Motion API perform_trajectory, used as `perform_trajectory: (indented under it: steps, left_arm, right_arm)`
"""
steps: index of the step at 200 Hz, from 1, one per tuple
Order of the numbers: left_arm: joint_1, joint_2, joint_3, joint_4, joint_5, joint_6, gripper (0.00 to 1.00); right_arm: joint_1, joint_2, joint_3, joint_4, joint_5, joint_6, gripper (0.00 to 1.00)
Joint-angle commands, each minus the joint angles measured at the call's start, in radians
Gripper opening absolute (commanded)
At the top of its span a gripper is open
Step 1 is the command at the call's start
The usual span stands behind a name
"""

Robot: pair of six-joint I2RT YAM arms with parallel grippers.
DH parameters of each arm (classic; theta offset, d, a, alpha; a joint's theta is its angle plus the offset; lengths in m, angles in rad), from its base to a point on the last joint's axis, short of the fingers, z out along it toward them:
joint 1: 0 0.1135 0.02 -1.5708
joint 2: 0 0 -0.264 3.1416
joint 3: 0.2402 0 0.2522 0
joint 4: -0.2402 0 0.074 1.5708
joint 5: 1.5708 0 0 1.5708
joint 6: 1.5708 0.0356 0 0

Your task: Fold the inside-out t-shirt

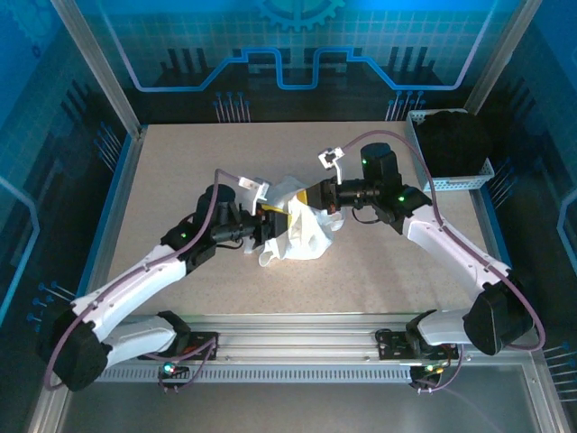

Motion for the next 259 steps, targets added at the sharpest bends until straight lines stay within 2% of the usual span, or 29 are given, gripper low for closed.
perform_trajectory:
  steps: [1, 39, 83, 92, 100, 107, 118, 129, 146, 166, 195, 216, 224, 242, 259]
  left_arm:
    - [-0.005, 0.029, 0.05, 0.043, 0.058, 0.042, 0.43]
    - [-0.005, 0.086, 0.075, 0.088, 0.065, 0.045, 0.41]
    - [-0.005, 0.132, 0.105, 0.122, 0.093, 0.019, 0.1]
    - [-0.005, 0.124, 0.11, 0.114, 0.104, 0.003, 0.03]
    - [-0.005, 0.111, 0.115, 0.104, 0.107, -0.028, 0.0]
    - [-0.005, 0.098, 0.123, 0.088, 0.099, -0.069, 0.0]
    - [-0.006, 0.076, 0.134, 0.06, 0.068, -0.166, 0.0]
    - [-0.007, 0.062, 0.131, 0.05, 0.025, -0.278, 0.0]
    - [-0.01, 0.06, 0.133, 0.037, 0.001, -0.381, 0.0]
    - [-0.027, 0.067, 0.136, 0.035, -0.037, -0.412, 0.0]
    - [-0.045, 0.073, 0.158, 0.012, -0.051, -0.414, 0.0]
    - [-0.056, 0.061, 0.166, -0.005, -0.06, -0.403, 0.0]
    - [-0.056, 0.053, 0.168, -0.013, -0.062, -0.397, 0.0]
    - [-0.056, 0.032, 0.179, -0.056, -0.074, -0.37, 0.0]
    - [-0.054, 0.015, 0.204, -0.127, -0.083, -0.349, 0.0]
  right_arm:
    - [-0.011, 0.006, 0.038, -0.008, -0.032, 0.003, 0.0]
    - [-0.012, 0.012, 0.036, -0.001, -0.037, 0.006, 0.0]
    - [-0.022, 0.009, 0.03, -0.019, -0.022, 0.0, 0.0]
    - [-0.026, 0.009, 0.046, -0.083, 0.035, -0.012, 0.0]
    - [-0.027, 0.013, 0.079, -0.195, 0.156, -0.041, 0.0]
    - [-0.024, 0.017, 0.108, -0.286, 0.305, -0.064, 0.04]
    - [-0.003, 0.003, 0.118, -0.367, 0.512, -0.105, 0.19]
    - [0.034, -0.046, 0.079, -0.361, 0.611, -0.14, 0.32]
    - [0.084, -0.162, -0.053, -0.253, 0.628, -0.163, 0.42]
    - [0.143, -0.267, -0.203, -0.105, 0.57, -0.16, 0.48]
    - [0.225, -0.251, -0.297, 0.023, 0.539, -0.135, 0.53]
    - [0.249, -0.16, -0.285, 0.076, 0.532, -0.119, 0.53]
    - [0.252, -0.126, -0.269, 0.075, 0.55, -0.119, 0.49]
    - [0.251, -0.084, -0.225, 0.008, 0.639, -0.16, 0.29]
    - [0.25, -0.097, -0.203, -0.063, 0.775, -0.22, 0.13]
